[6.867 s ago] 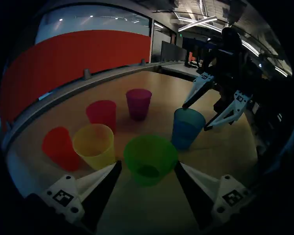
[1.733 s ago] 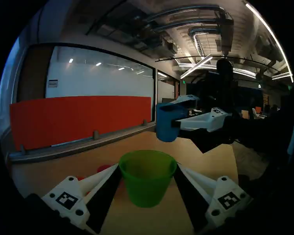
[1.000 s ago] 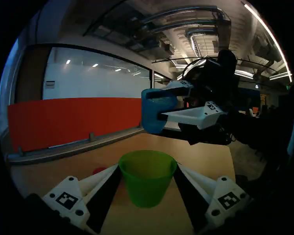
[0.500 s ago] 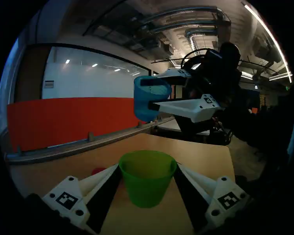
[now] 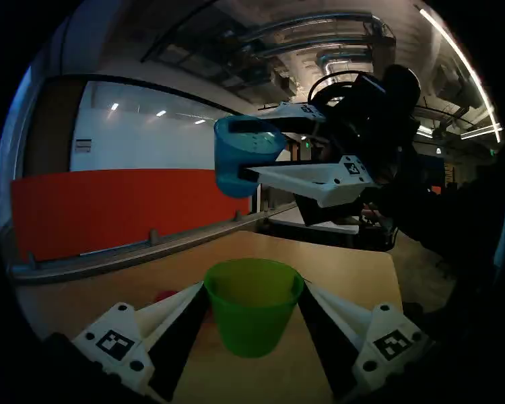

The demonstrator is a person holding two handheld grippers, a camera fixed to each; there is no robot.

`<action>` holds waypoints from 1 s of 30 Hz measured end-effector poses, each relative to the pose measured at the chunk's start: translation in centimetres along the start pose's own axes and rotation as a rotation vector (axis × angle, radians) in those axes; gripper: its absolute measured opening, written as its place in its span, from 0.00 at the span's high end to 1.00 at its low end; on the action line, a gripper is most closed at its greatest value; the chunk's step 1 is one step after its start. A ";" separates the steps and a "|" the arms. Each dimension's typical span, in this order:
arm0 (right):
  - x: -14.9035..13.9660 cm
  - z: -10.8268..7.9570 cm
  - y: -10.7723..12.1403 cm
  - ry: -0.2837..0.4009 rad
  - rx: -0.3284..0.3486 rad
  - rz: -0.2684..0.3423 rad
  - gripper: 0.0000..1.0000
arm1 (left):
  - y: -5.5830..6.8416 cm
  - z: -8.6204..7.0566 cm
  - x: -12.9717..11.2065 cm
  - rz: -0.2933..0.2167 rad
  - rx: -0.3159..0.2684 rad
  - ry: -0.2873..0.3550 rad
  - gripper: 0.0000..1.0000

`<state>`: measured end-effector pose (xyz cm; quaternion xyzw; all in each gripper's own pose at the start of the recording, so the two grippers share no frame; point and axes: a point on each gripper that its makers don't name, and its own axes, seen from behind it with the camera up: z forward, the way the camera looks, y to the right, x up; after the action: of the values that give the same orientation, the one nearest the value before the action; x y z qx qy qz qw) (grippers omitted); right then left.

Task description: Pour water

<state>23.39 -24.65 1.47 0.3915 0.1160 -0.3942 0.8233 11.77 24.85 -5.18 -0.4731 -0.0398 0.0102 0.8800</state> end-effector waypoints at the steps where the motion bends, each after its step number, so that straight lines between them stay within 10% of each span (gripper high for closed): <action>1: 0.0 0.1 0.1 0.000 -0.002 -0.011 0.09 | 0.0 0.0 0.0 0.000 0.000 0.000 0.12; 30: 1.2 0.9 1.2 -0.008 -0.037 -0.259 0.09 | 0.4 0.7 0.2 0.008 -0.011 0.001 0.13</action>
<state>24.96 -25.49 2.12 0.3565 0.1694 -0.4965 0.7731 11.91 25.68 -5.15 -0.4783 -0.0377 0.0132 0.8773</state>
